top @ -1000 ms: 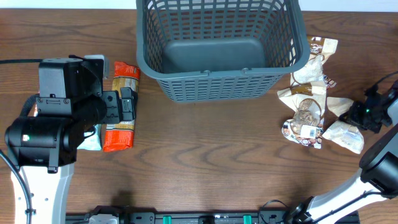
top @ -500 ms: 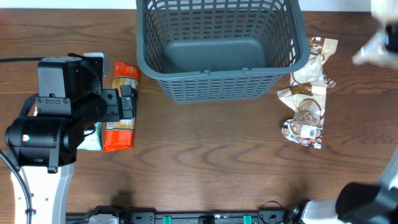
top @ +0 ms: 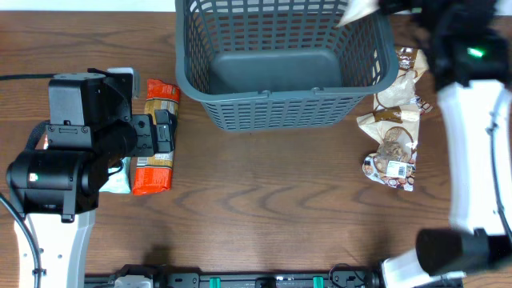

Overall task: Pack container
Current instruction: 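Lift the pouch and carry it over the grey basket, release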

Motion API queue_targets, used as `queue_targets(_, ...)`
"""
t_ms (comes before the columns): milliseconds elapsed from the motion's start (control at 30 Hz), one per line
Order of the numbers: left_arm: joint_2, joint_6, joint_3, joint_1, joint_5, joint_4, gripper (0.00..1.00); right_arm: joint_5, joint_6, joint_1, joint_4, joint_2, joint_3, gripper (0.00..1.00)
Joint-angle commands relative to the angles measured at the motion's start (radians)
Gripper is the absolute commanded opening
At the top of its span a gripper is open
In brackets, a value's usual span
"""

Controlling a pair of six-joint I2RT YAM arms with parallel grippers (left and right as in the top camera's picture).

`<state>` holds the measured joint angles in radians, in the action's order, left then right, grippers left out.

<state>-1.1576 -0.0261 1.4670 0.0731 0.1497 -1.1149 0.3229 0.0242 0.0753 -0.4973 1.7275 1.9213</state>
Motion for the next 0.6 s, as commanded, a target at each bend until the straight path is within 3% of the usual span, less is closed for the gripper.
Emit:
queue_targets(0,-0.005,-0.001,0.012,-0.004,-0.012,0.001,0.99,-0.002,0.031,0.068,-0.039,0.103,0.003,0.01)
queue_targets(267,-0.005,-0.001,0.012,-0.004,-0.012,-0.014,0.99,-0.066,0.020,0.158,-0.180,0.209,0.003,0.01)
queue_targets(300,-0.005,-0.001,0.012,-0.004,-0.012,-0.016,0.99,-0.077,0.020,0.161,-0.193,0.209,0.003,0.12)
queue_targets(333,-0.005,-0.001,0.012,-0.004,-0.012,-0.017,0.99,-0.084,0.019,0.162,-0.202,0.209,0.003,0.38)
queue_targets(400,-0.005,-0.001,0.012,-0.004,-0.012,-0.019,0.99,-0.086,0.012,0.162,-0.212,0.208,0.003,0.58)
queue_targets(567,-0.005,-0.001,0.012,-0.004,-0.012,-0.030,0.99,-0.087,0.011,0.161,-0.214,0.192,0.003,0.81)
